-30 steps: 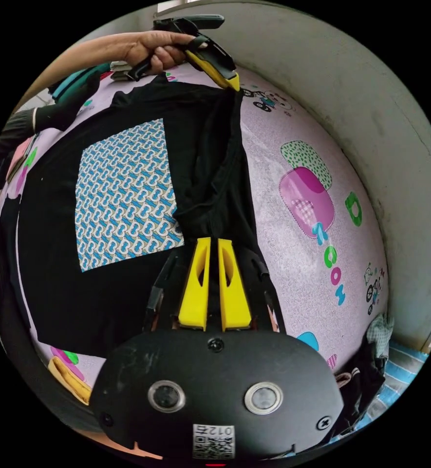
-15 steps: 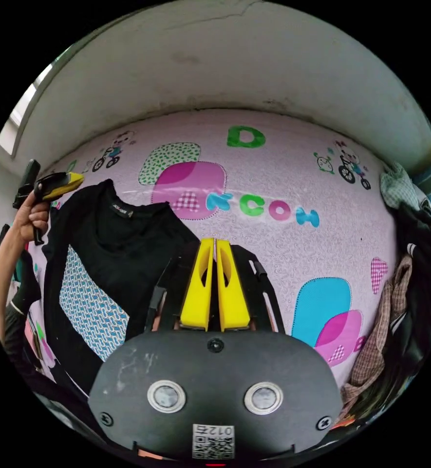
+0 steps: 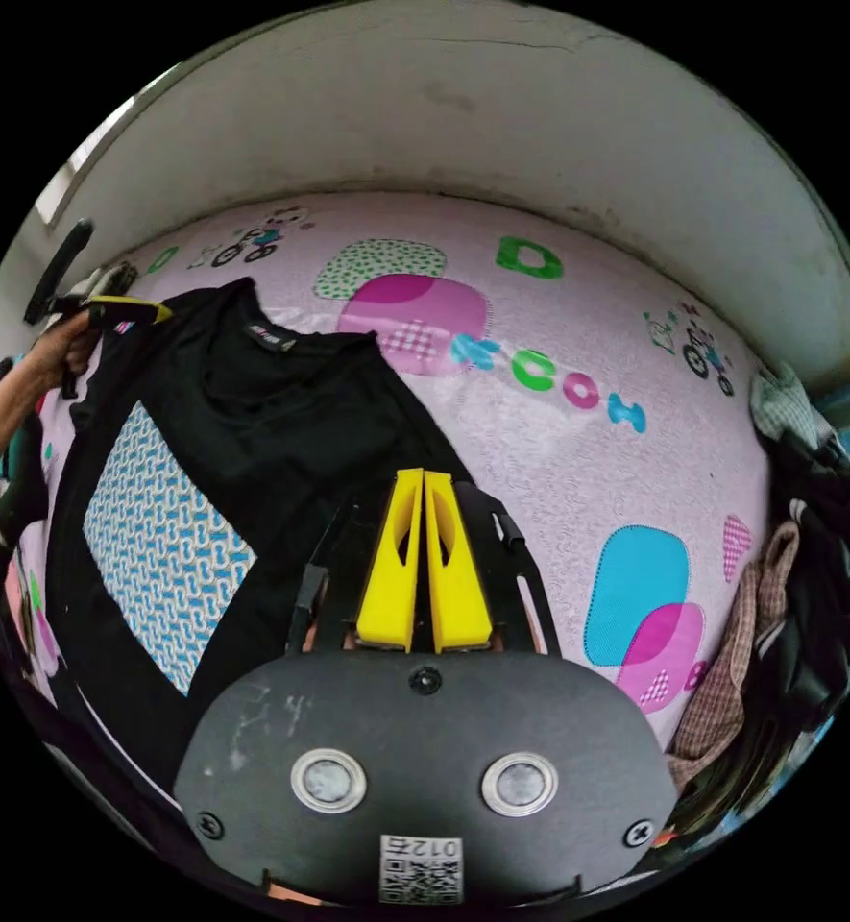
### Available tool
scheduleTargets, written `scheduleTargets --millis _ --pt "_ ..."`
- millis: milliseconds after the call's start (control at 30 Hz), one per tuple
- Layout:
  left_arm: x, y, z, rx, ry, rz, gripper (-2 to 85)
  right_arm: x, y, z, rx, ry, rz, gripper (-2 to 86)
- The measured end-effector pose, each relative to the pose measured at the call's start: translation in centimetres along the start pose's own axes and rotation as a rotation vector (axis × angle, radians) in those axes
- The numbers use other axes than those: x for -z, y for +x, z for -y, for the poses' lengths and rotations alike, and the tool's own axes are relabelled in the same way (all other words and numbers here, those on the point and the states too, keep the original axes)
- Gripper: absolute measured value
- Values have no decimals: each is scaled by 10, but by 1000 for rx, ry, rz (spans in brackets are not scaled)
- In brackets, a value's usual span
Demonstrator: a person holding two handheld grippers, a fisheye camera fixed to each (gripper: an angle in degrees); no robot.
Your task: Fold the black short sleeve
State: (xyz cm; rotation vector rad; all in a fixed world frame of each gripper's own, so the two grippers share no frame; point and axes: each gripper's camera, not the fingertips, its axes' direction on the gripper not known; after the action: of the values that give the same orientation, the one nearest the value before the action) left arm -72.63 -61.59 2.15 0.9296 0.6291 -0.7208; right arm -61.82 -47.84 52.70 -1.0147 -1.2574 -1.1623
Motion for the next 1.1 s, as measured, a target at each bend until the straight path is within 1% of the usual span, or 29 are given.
scheduleTargets --millis 67,133,200,267,333,400,500,567,633,667,733,867,900,933,1033,1100 --pt "-7 -1 -6 41 34 -7 0 9 10 -1 -73 -7 -61 -10" --pt "-19 0 -14 65 52 -22 -1 17 16 -4 -99 6 -33 -10" --pt "-22 2 -22 111 81 32 -1 26 20 -5 -138 2 -17 -10" --pt "-28 4 -28 132 88 30 -1 41 23 -6 -163 -22 -17 -10" --pt "-24 15 -38 106 150 21 0 67 30 -17 -164 41 27 -9" --pt "-21 30 -47 60 179 -10 2 95 48 -36 -213 80 40 -9" --pt "-38 77 -66 -64 144 -159 5 131 83 -81 -296 93 54 -8" --pt "-58 120 -82 -163 111 -225 6 147 97 -118 -322 60 112 -8" --pt "-88 184 -106 -272 73 -308 6 156 96 -141 -310 50 136 -8" --pt "-96 200 -112 -295 69 -325 6 160 91 -153 -299 43 142 -8" --pt "-122 260 -132 -373 55 -366 6 164 84 -165 -281 29 157 -8" --pt "-163 330 -153 -476 2 -355 6 172 71 -180 -263 -16 129 -8" --pt "-177 345 -157 -491 -23 -332 6 172 70 -182 -264 -39 112 -9" --pt "-190 356 -160 -492 -39 -300 5 182 69 -187 -274 -17 83 -9" --pt "-212 365 -167 -465 -25 -289 4 203 67 -200 -306 -25 10 -9" --pt "-223 366 -167 -441 -25 -300 4 216 68 -209 -340 -20 5 -9"
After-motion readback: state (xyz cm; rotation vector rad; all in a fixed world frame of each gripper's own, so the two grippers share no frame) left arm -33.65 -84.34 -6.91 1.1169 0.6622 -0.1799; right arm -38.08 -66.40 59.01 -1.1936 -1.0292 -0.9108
